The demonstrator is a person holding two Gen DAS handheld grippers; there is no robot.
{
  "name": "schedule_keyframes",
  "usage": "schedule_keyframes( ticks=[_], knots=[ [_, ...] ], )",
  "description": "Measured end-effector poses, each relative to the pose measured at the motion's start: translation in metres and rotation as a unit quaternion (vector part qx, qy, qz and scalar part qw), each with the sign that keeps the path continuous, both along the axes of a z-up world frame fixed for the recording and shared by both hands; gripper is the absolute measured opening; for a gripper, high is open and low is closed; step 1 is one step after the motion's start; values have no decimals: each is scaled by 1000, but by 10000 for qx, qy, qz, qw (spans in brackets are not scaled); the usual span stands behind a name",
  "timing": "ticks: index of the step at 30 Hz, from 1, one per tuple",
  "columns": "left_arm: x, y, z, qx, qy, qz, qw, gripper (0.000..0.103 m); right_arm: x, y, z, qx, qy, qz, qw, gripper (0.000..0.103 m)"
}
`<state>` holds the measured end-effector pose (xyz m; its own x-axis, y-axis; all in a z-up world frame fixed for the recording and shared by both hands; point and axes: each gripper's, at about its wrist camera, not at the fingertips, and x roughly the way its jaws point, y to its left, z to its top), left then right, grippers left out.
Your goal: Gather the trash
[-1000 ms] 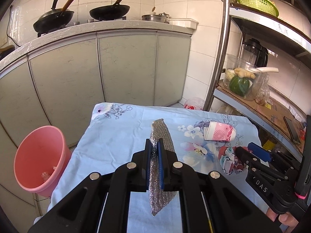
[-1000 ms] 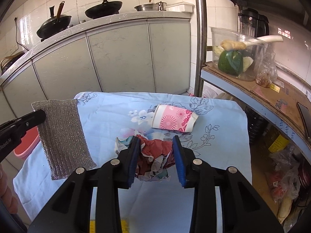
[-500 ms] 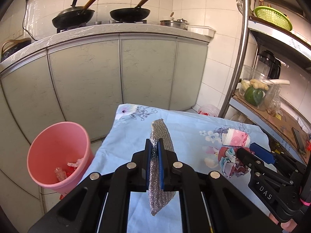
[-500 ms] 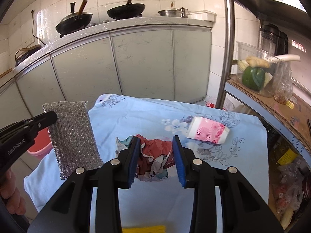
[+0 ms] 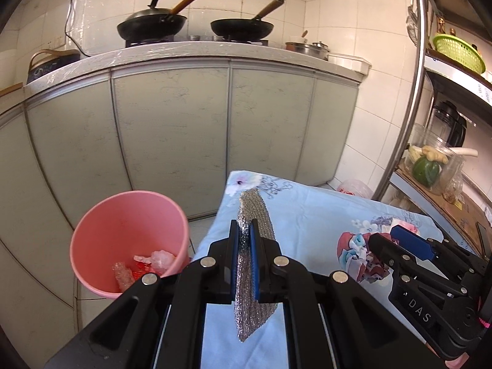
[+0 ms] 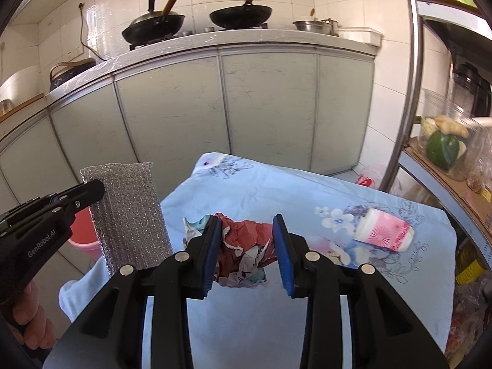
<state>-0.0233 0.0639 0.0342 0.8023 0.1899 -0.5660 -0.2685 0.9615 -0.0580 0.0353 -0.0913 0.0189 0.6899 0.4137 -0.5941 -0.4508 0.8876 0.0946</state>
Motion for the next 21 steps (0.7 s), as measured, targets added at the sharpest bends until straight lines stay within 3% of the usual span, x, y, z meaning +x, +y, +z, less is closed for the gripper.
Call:
schedule_keyframes(
  ticks=[21],
  knots=[
    [-22,95,-5,-194,-96,957,9952,6,-3,114,14,-149,-112,1010,9947,35]
  ],
)
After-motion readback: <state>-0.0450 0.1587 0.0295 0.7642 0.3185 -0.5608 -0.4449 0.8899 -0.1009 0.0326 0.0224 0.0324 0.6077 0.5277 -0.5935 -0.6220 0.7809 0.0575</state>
